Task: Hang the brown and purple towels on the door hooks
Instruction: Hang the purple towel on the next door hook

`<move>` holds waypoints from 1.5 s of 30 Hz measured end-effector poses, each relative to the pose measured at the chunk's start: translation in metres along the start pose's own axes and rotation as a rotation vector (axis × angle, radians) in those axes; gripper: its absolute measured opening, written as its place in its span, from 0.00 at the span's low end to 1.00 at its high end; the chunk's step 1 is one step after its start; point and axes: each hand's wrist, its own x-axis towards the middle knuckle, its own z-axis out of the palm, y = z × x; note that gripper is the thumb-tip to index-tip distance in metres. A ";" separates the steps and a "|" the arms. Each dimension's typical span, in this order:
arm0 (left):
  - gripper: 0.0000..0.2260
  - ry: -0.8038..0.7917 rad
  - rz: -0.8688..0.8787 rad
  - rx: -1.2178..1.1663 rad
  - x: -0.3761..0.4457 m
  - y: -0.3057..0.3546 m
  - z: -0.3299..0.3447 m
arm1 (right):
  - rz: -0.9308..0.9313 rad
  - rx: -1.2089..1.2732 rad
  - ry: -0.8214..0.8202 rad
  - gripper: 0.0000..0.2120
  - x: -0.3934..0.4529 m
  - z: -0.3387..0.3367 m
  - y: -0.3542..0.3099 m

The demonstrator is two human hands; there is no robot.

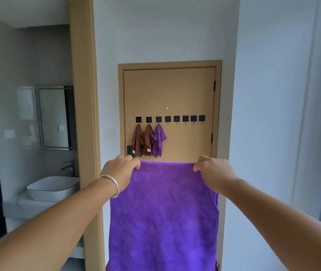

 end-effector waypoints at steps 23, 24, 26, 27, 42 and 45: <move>0.16 -0.043 0.030 0.185 0.293 -0.058 0.235 | -0.018 -0.012 -0.070 0.20 0.280 0.238 0.147; 0.17 -0.045 0.031 0.195 0.310 -0.059 0.243 | -0.027 -0.005 -0.063 0.20 0.294 0.247 0.158; 0.18 -0.046 0.034 0.210 0.340 -0.060 0.258 | -0.044 0.015 -0.059 0.21 0.319 0.265 0.177; 0.18 -0.042 0.035 0.212 0.354 -0.060 0.265 | -0.054 0.022 -0.059 0.21 0.331 0.274 0.185; 0.28 -0.103 0.110 0.182 0.521 -0.112 0.423 | -0.125 -0.097 -0.167 0.28 0.490 0.406 0.254; 0.29 -0.100 0.139 0.189 0.562 -0.132 0.456 | -0.127 -0.140 -0.217 0.28 0.531 0.430 0.262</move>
